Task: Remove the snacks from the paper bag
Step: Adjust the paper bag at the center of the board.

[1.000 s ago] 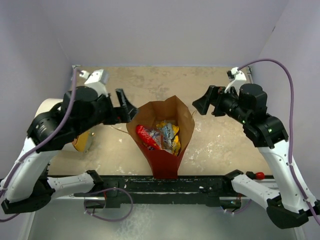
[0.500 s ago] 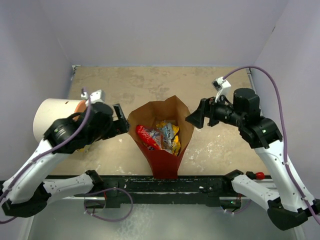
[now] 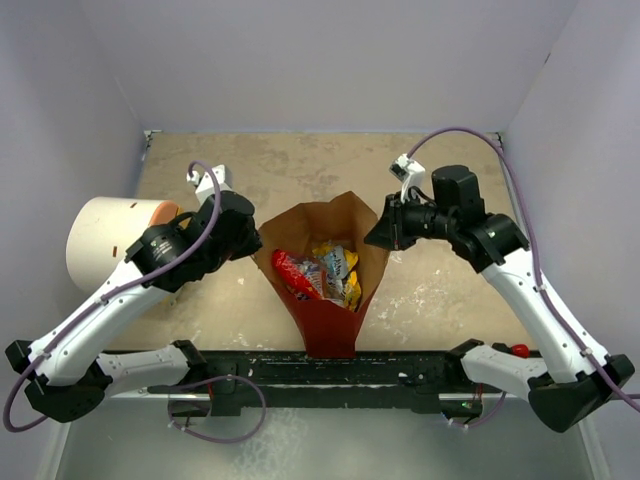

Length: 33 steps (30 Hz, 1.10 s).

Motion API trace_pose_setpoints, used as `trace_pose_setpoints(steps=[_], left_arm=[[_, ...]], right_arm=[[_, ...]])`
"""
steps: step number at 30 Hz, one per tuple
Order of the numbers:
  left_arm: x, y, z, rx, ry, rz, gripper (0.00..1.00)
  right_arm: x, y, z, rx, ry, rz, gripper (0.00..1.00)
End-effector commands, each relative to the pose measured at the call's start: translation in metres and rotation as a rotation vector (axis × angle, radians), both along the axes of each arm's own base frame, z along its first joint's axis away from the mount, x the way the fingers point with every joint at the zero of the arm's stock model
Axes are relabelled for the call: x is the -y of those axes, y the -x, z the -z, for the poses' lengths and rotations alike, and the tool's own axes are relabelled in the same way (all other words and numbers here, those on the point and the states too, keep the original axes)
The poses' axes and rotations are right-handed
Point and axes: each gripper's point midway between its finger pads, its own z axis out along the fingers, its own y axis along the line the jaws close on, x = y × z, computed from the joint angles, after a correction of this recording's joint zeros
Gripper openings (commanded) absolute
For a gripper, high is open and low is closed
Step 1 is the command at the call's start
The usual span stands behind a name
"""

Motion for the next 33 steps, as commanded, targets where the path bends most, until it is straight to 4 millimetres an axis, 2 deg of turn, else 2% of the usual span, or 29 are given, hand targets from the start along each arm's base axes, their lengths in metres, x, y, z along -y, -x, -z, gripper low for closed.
trace_pose_setpoints(steps=[1,3,5,9,12,15,19,23,25,26,30,32,33], left_arm=[[-0.005,-0.024,-0.033,0.176,0.045,-0.055,0.12],[-0.007,-0.032,-0.042,0.212,0.047,-0.078,0.05],[-0.014,-0.042,-0.055,0.238,0.064,-0.12,0.0],[-0.027,-0.064,-0.099,0.35,0.089,-0.146,0.0],[-0.031,-0.075,-0.115,0.375,0.082,-0.139,0.0],[-0.029,-0.082,-0.11,0.346,0.071,-0.114,0.01],[-0.025,-0.086,-0.082,0.241,0.067,-0.071,0.05],[-0.024,-0.082,-0.056,0.142,0.073,-0.033,0.2],[-0.033,-0.079,-0.048,0.102,0.065,-0.065,0.33],[-0.037,-0.079,-0.047,0.097,0.065,-0.08,0.39],[-0.049,-0.08,-0.048,0.109,0.082,-0.108,0.48],[-0.058,-0.079,-0.048,0.102,0.06,-0.14,0.67],[-0.063,-0.079,-0.047,0.1,0.039,-0.156,0.7]], right_arm=[[-0.006,-0.017,-0.05,0.148,-0.083,0.032,0.08],[-0.009,-0.024,-0.066,0.187,-0.116,0.043,0.01],[-0.013,-0.035,-0.08,0.208,-0.142,0.07,0.0],[-0.023,-0.057,-0.101,0.225,-0.173,0.092,0.0],[-0.031,-0.069,-0.102,0.211,-0.183,0.09,0.0],[-0.035,-0.075,-0.096,0.169,-0.192,0.107,0.0],[-0.036,-0.077,-0.081,0.116,-0.183,0.125,0.0],[-0.037,-0.078,-0.063,0.06,-0.168,0.135,0.02],[-0.038,-0.079,-0.062,0.052,-0.162,0.135,0.03],[-0.038,-0.08,-0.062,0.051,-0.161,0.135,0.03],[-0.039,-0.082,-0.065,0.055,-0.163,0.135,0.03],[-0.039,-0.082,-0.065,0.056,-0.162,0.133,0.04],[-0.04,-0.082,-0.064,0.053,-0.161,0.131,0.04]])
